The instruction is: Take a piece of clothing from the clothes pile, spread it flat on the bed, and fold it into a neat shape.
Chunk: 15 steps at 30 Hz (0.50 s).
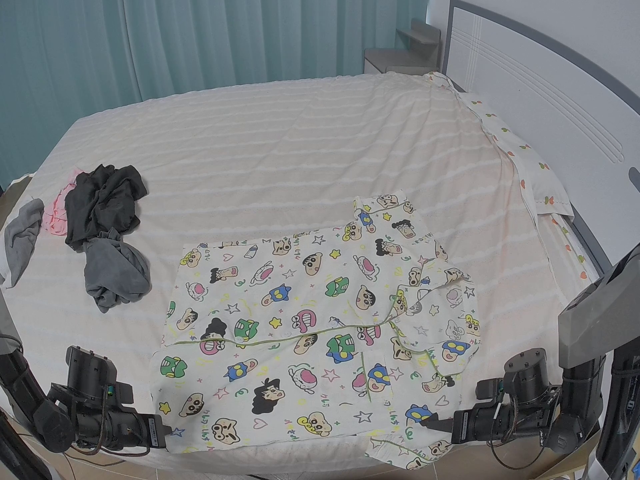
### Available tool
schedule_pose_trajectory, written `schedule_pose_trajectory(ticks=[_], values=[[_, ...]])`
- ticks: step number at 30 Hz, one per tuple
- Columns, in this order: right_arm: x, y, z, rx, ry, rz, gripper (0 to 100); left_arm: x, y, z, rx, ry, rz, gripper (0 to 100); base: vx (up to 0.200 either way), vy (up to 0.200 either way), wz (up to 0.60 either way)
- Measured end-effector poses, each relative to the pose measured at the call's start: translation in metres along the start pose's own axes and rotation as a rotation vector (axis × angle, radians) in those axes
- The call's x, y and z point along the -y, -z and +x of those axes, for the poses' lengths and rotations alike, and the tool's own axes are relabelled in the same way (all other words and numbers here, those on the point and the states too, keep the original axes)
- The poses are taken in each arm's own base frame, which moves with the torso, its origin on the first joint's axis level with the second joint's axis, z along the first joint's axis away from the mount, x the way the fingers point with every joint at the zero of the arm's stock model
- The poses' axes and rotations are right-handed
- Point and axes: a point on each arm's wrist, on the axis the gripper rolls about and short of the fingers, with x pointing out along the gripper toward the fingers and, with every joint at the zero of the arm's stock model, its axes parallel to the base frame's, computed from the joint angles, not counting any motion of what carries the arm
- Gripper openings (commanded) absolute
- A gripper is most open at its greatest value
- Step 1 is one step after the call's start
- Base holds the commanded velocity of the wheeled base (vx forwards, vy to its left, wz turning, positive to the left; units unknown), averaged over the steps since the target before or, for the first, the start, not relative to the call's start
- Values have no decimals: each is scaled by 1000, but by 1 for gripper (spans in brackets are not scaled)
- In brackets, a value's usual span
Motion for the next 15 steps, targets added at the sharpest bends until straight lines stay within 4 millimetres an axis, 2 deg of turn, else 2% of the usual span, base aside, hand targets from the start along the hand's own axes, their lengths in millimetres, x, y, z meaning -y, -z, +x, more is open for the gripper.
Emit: schedule_pose_trajectory(ticks=[7,15], values=[[-3,7,-5,-70,25,12,0,0,1,-1,-3,-4,-1,0,0,0,0],[-9,-3,-12,-11,-52,41,0,2,-6,-2,58,22,-38,0,0,0,0]])
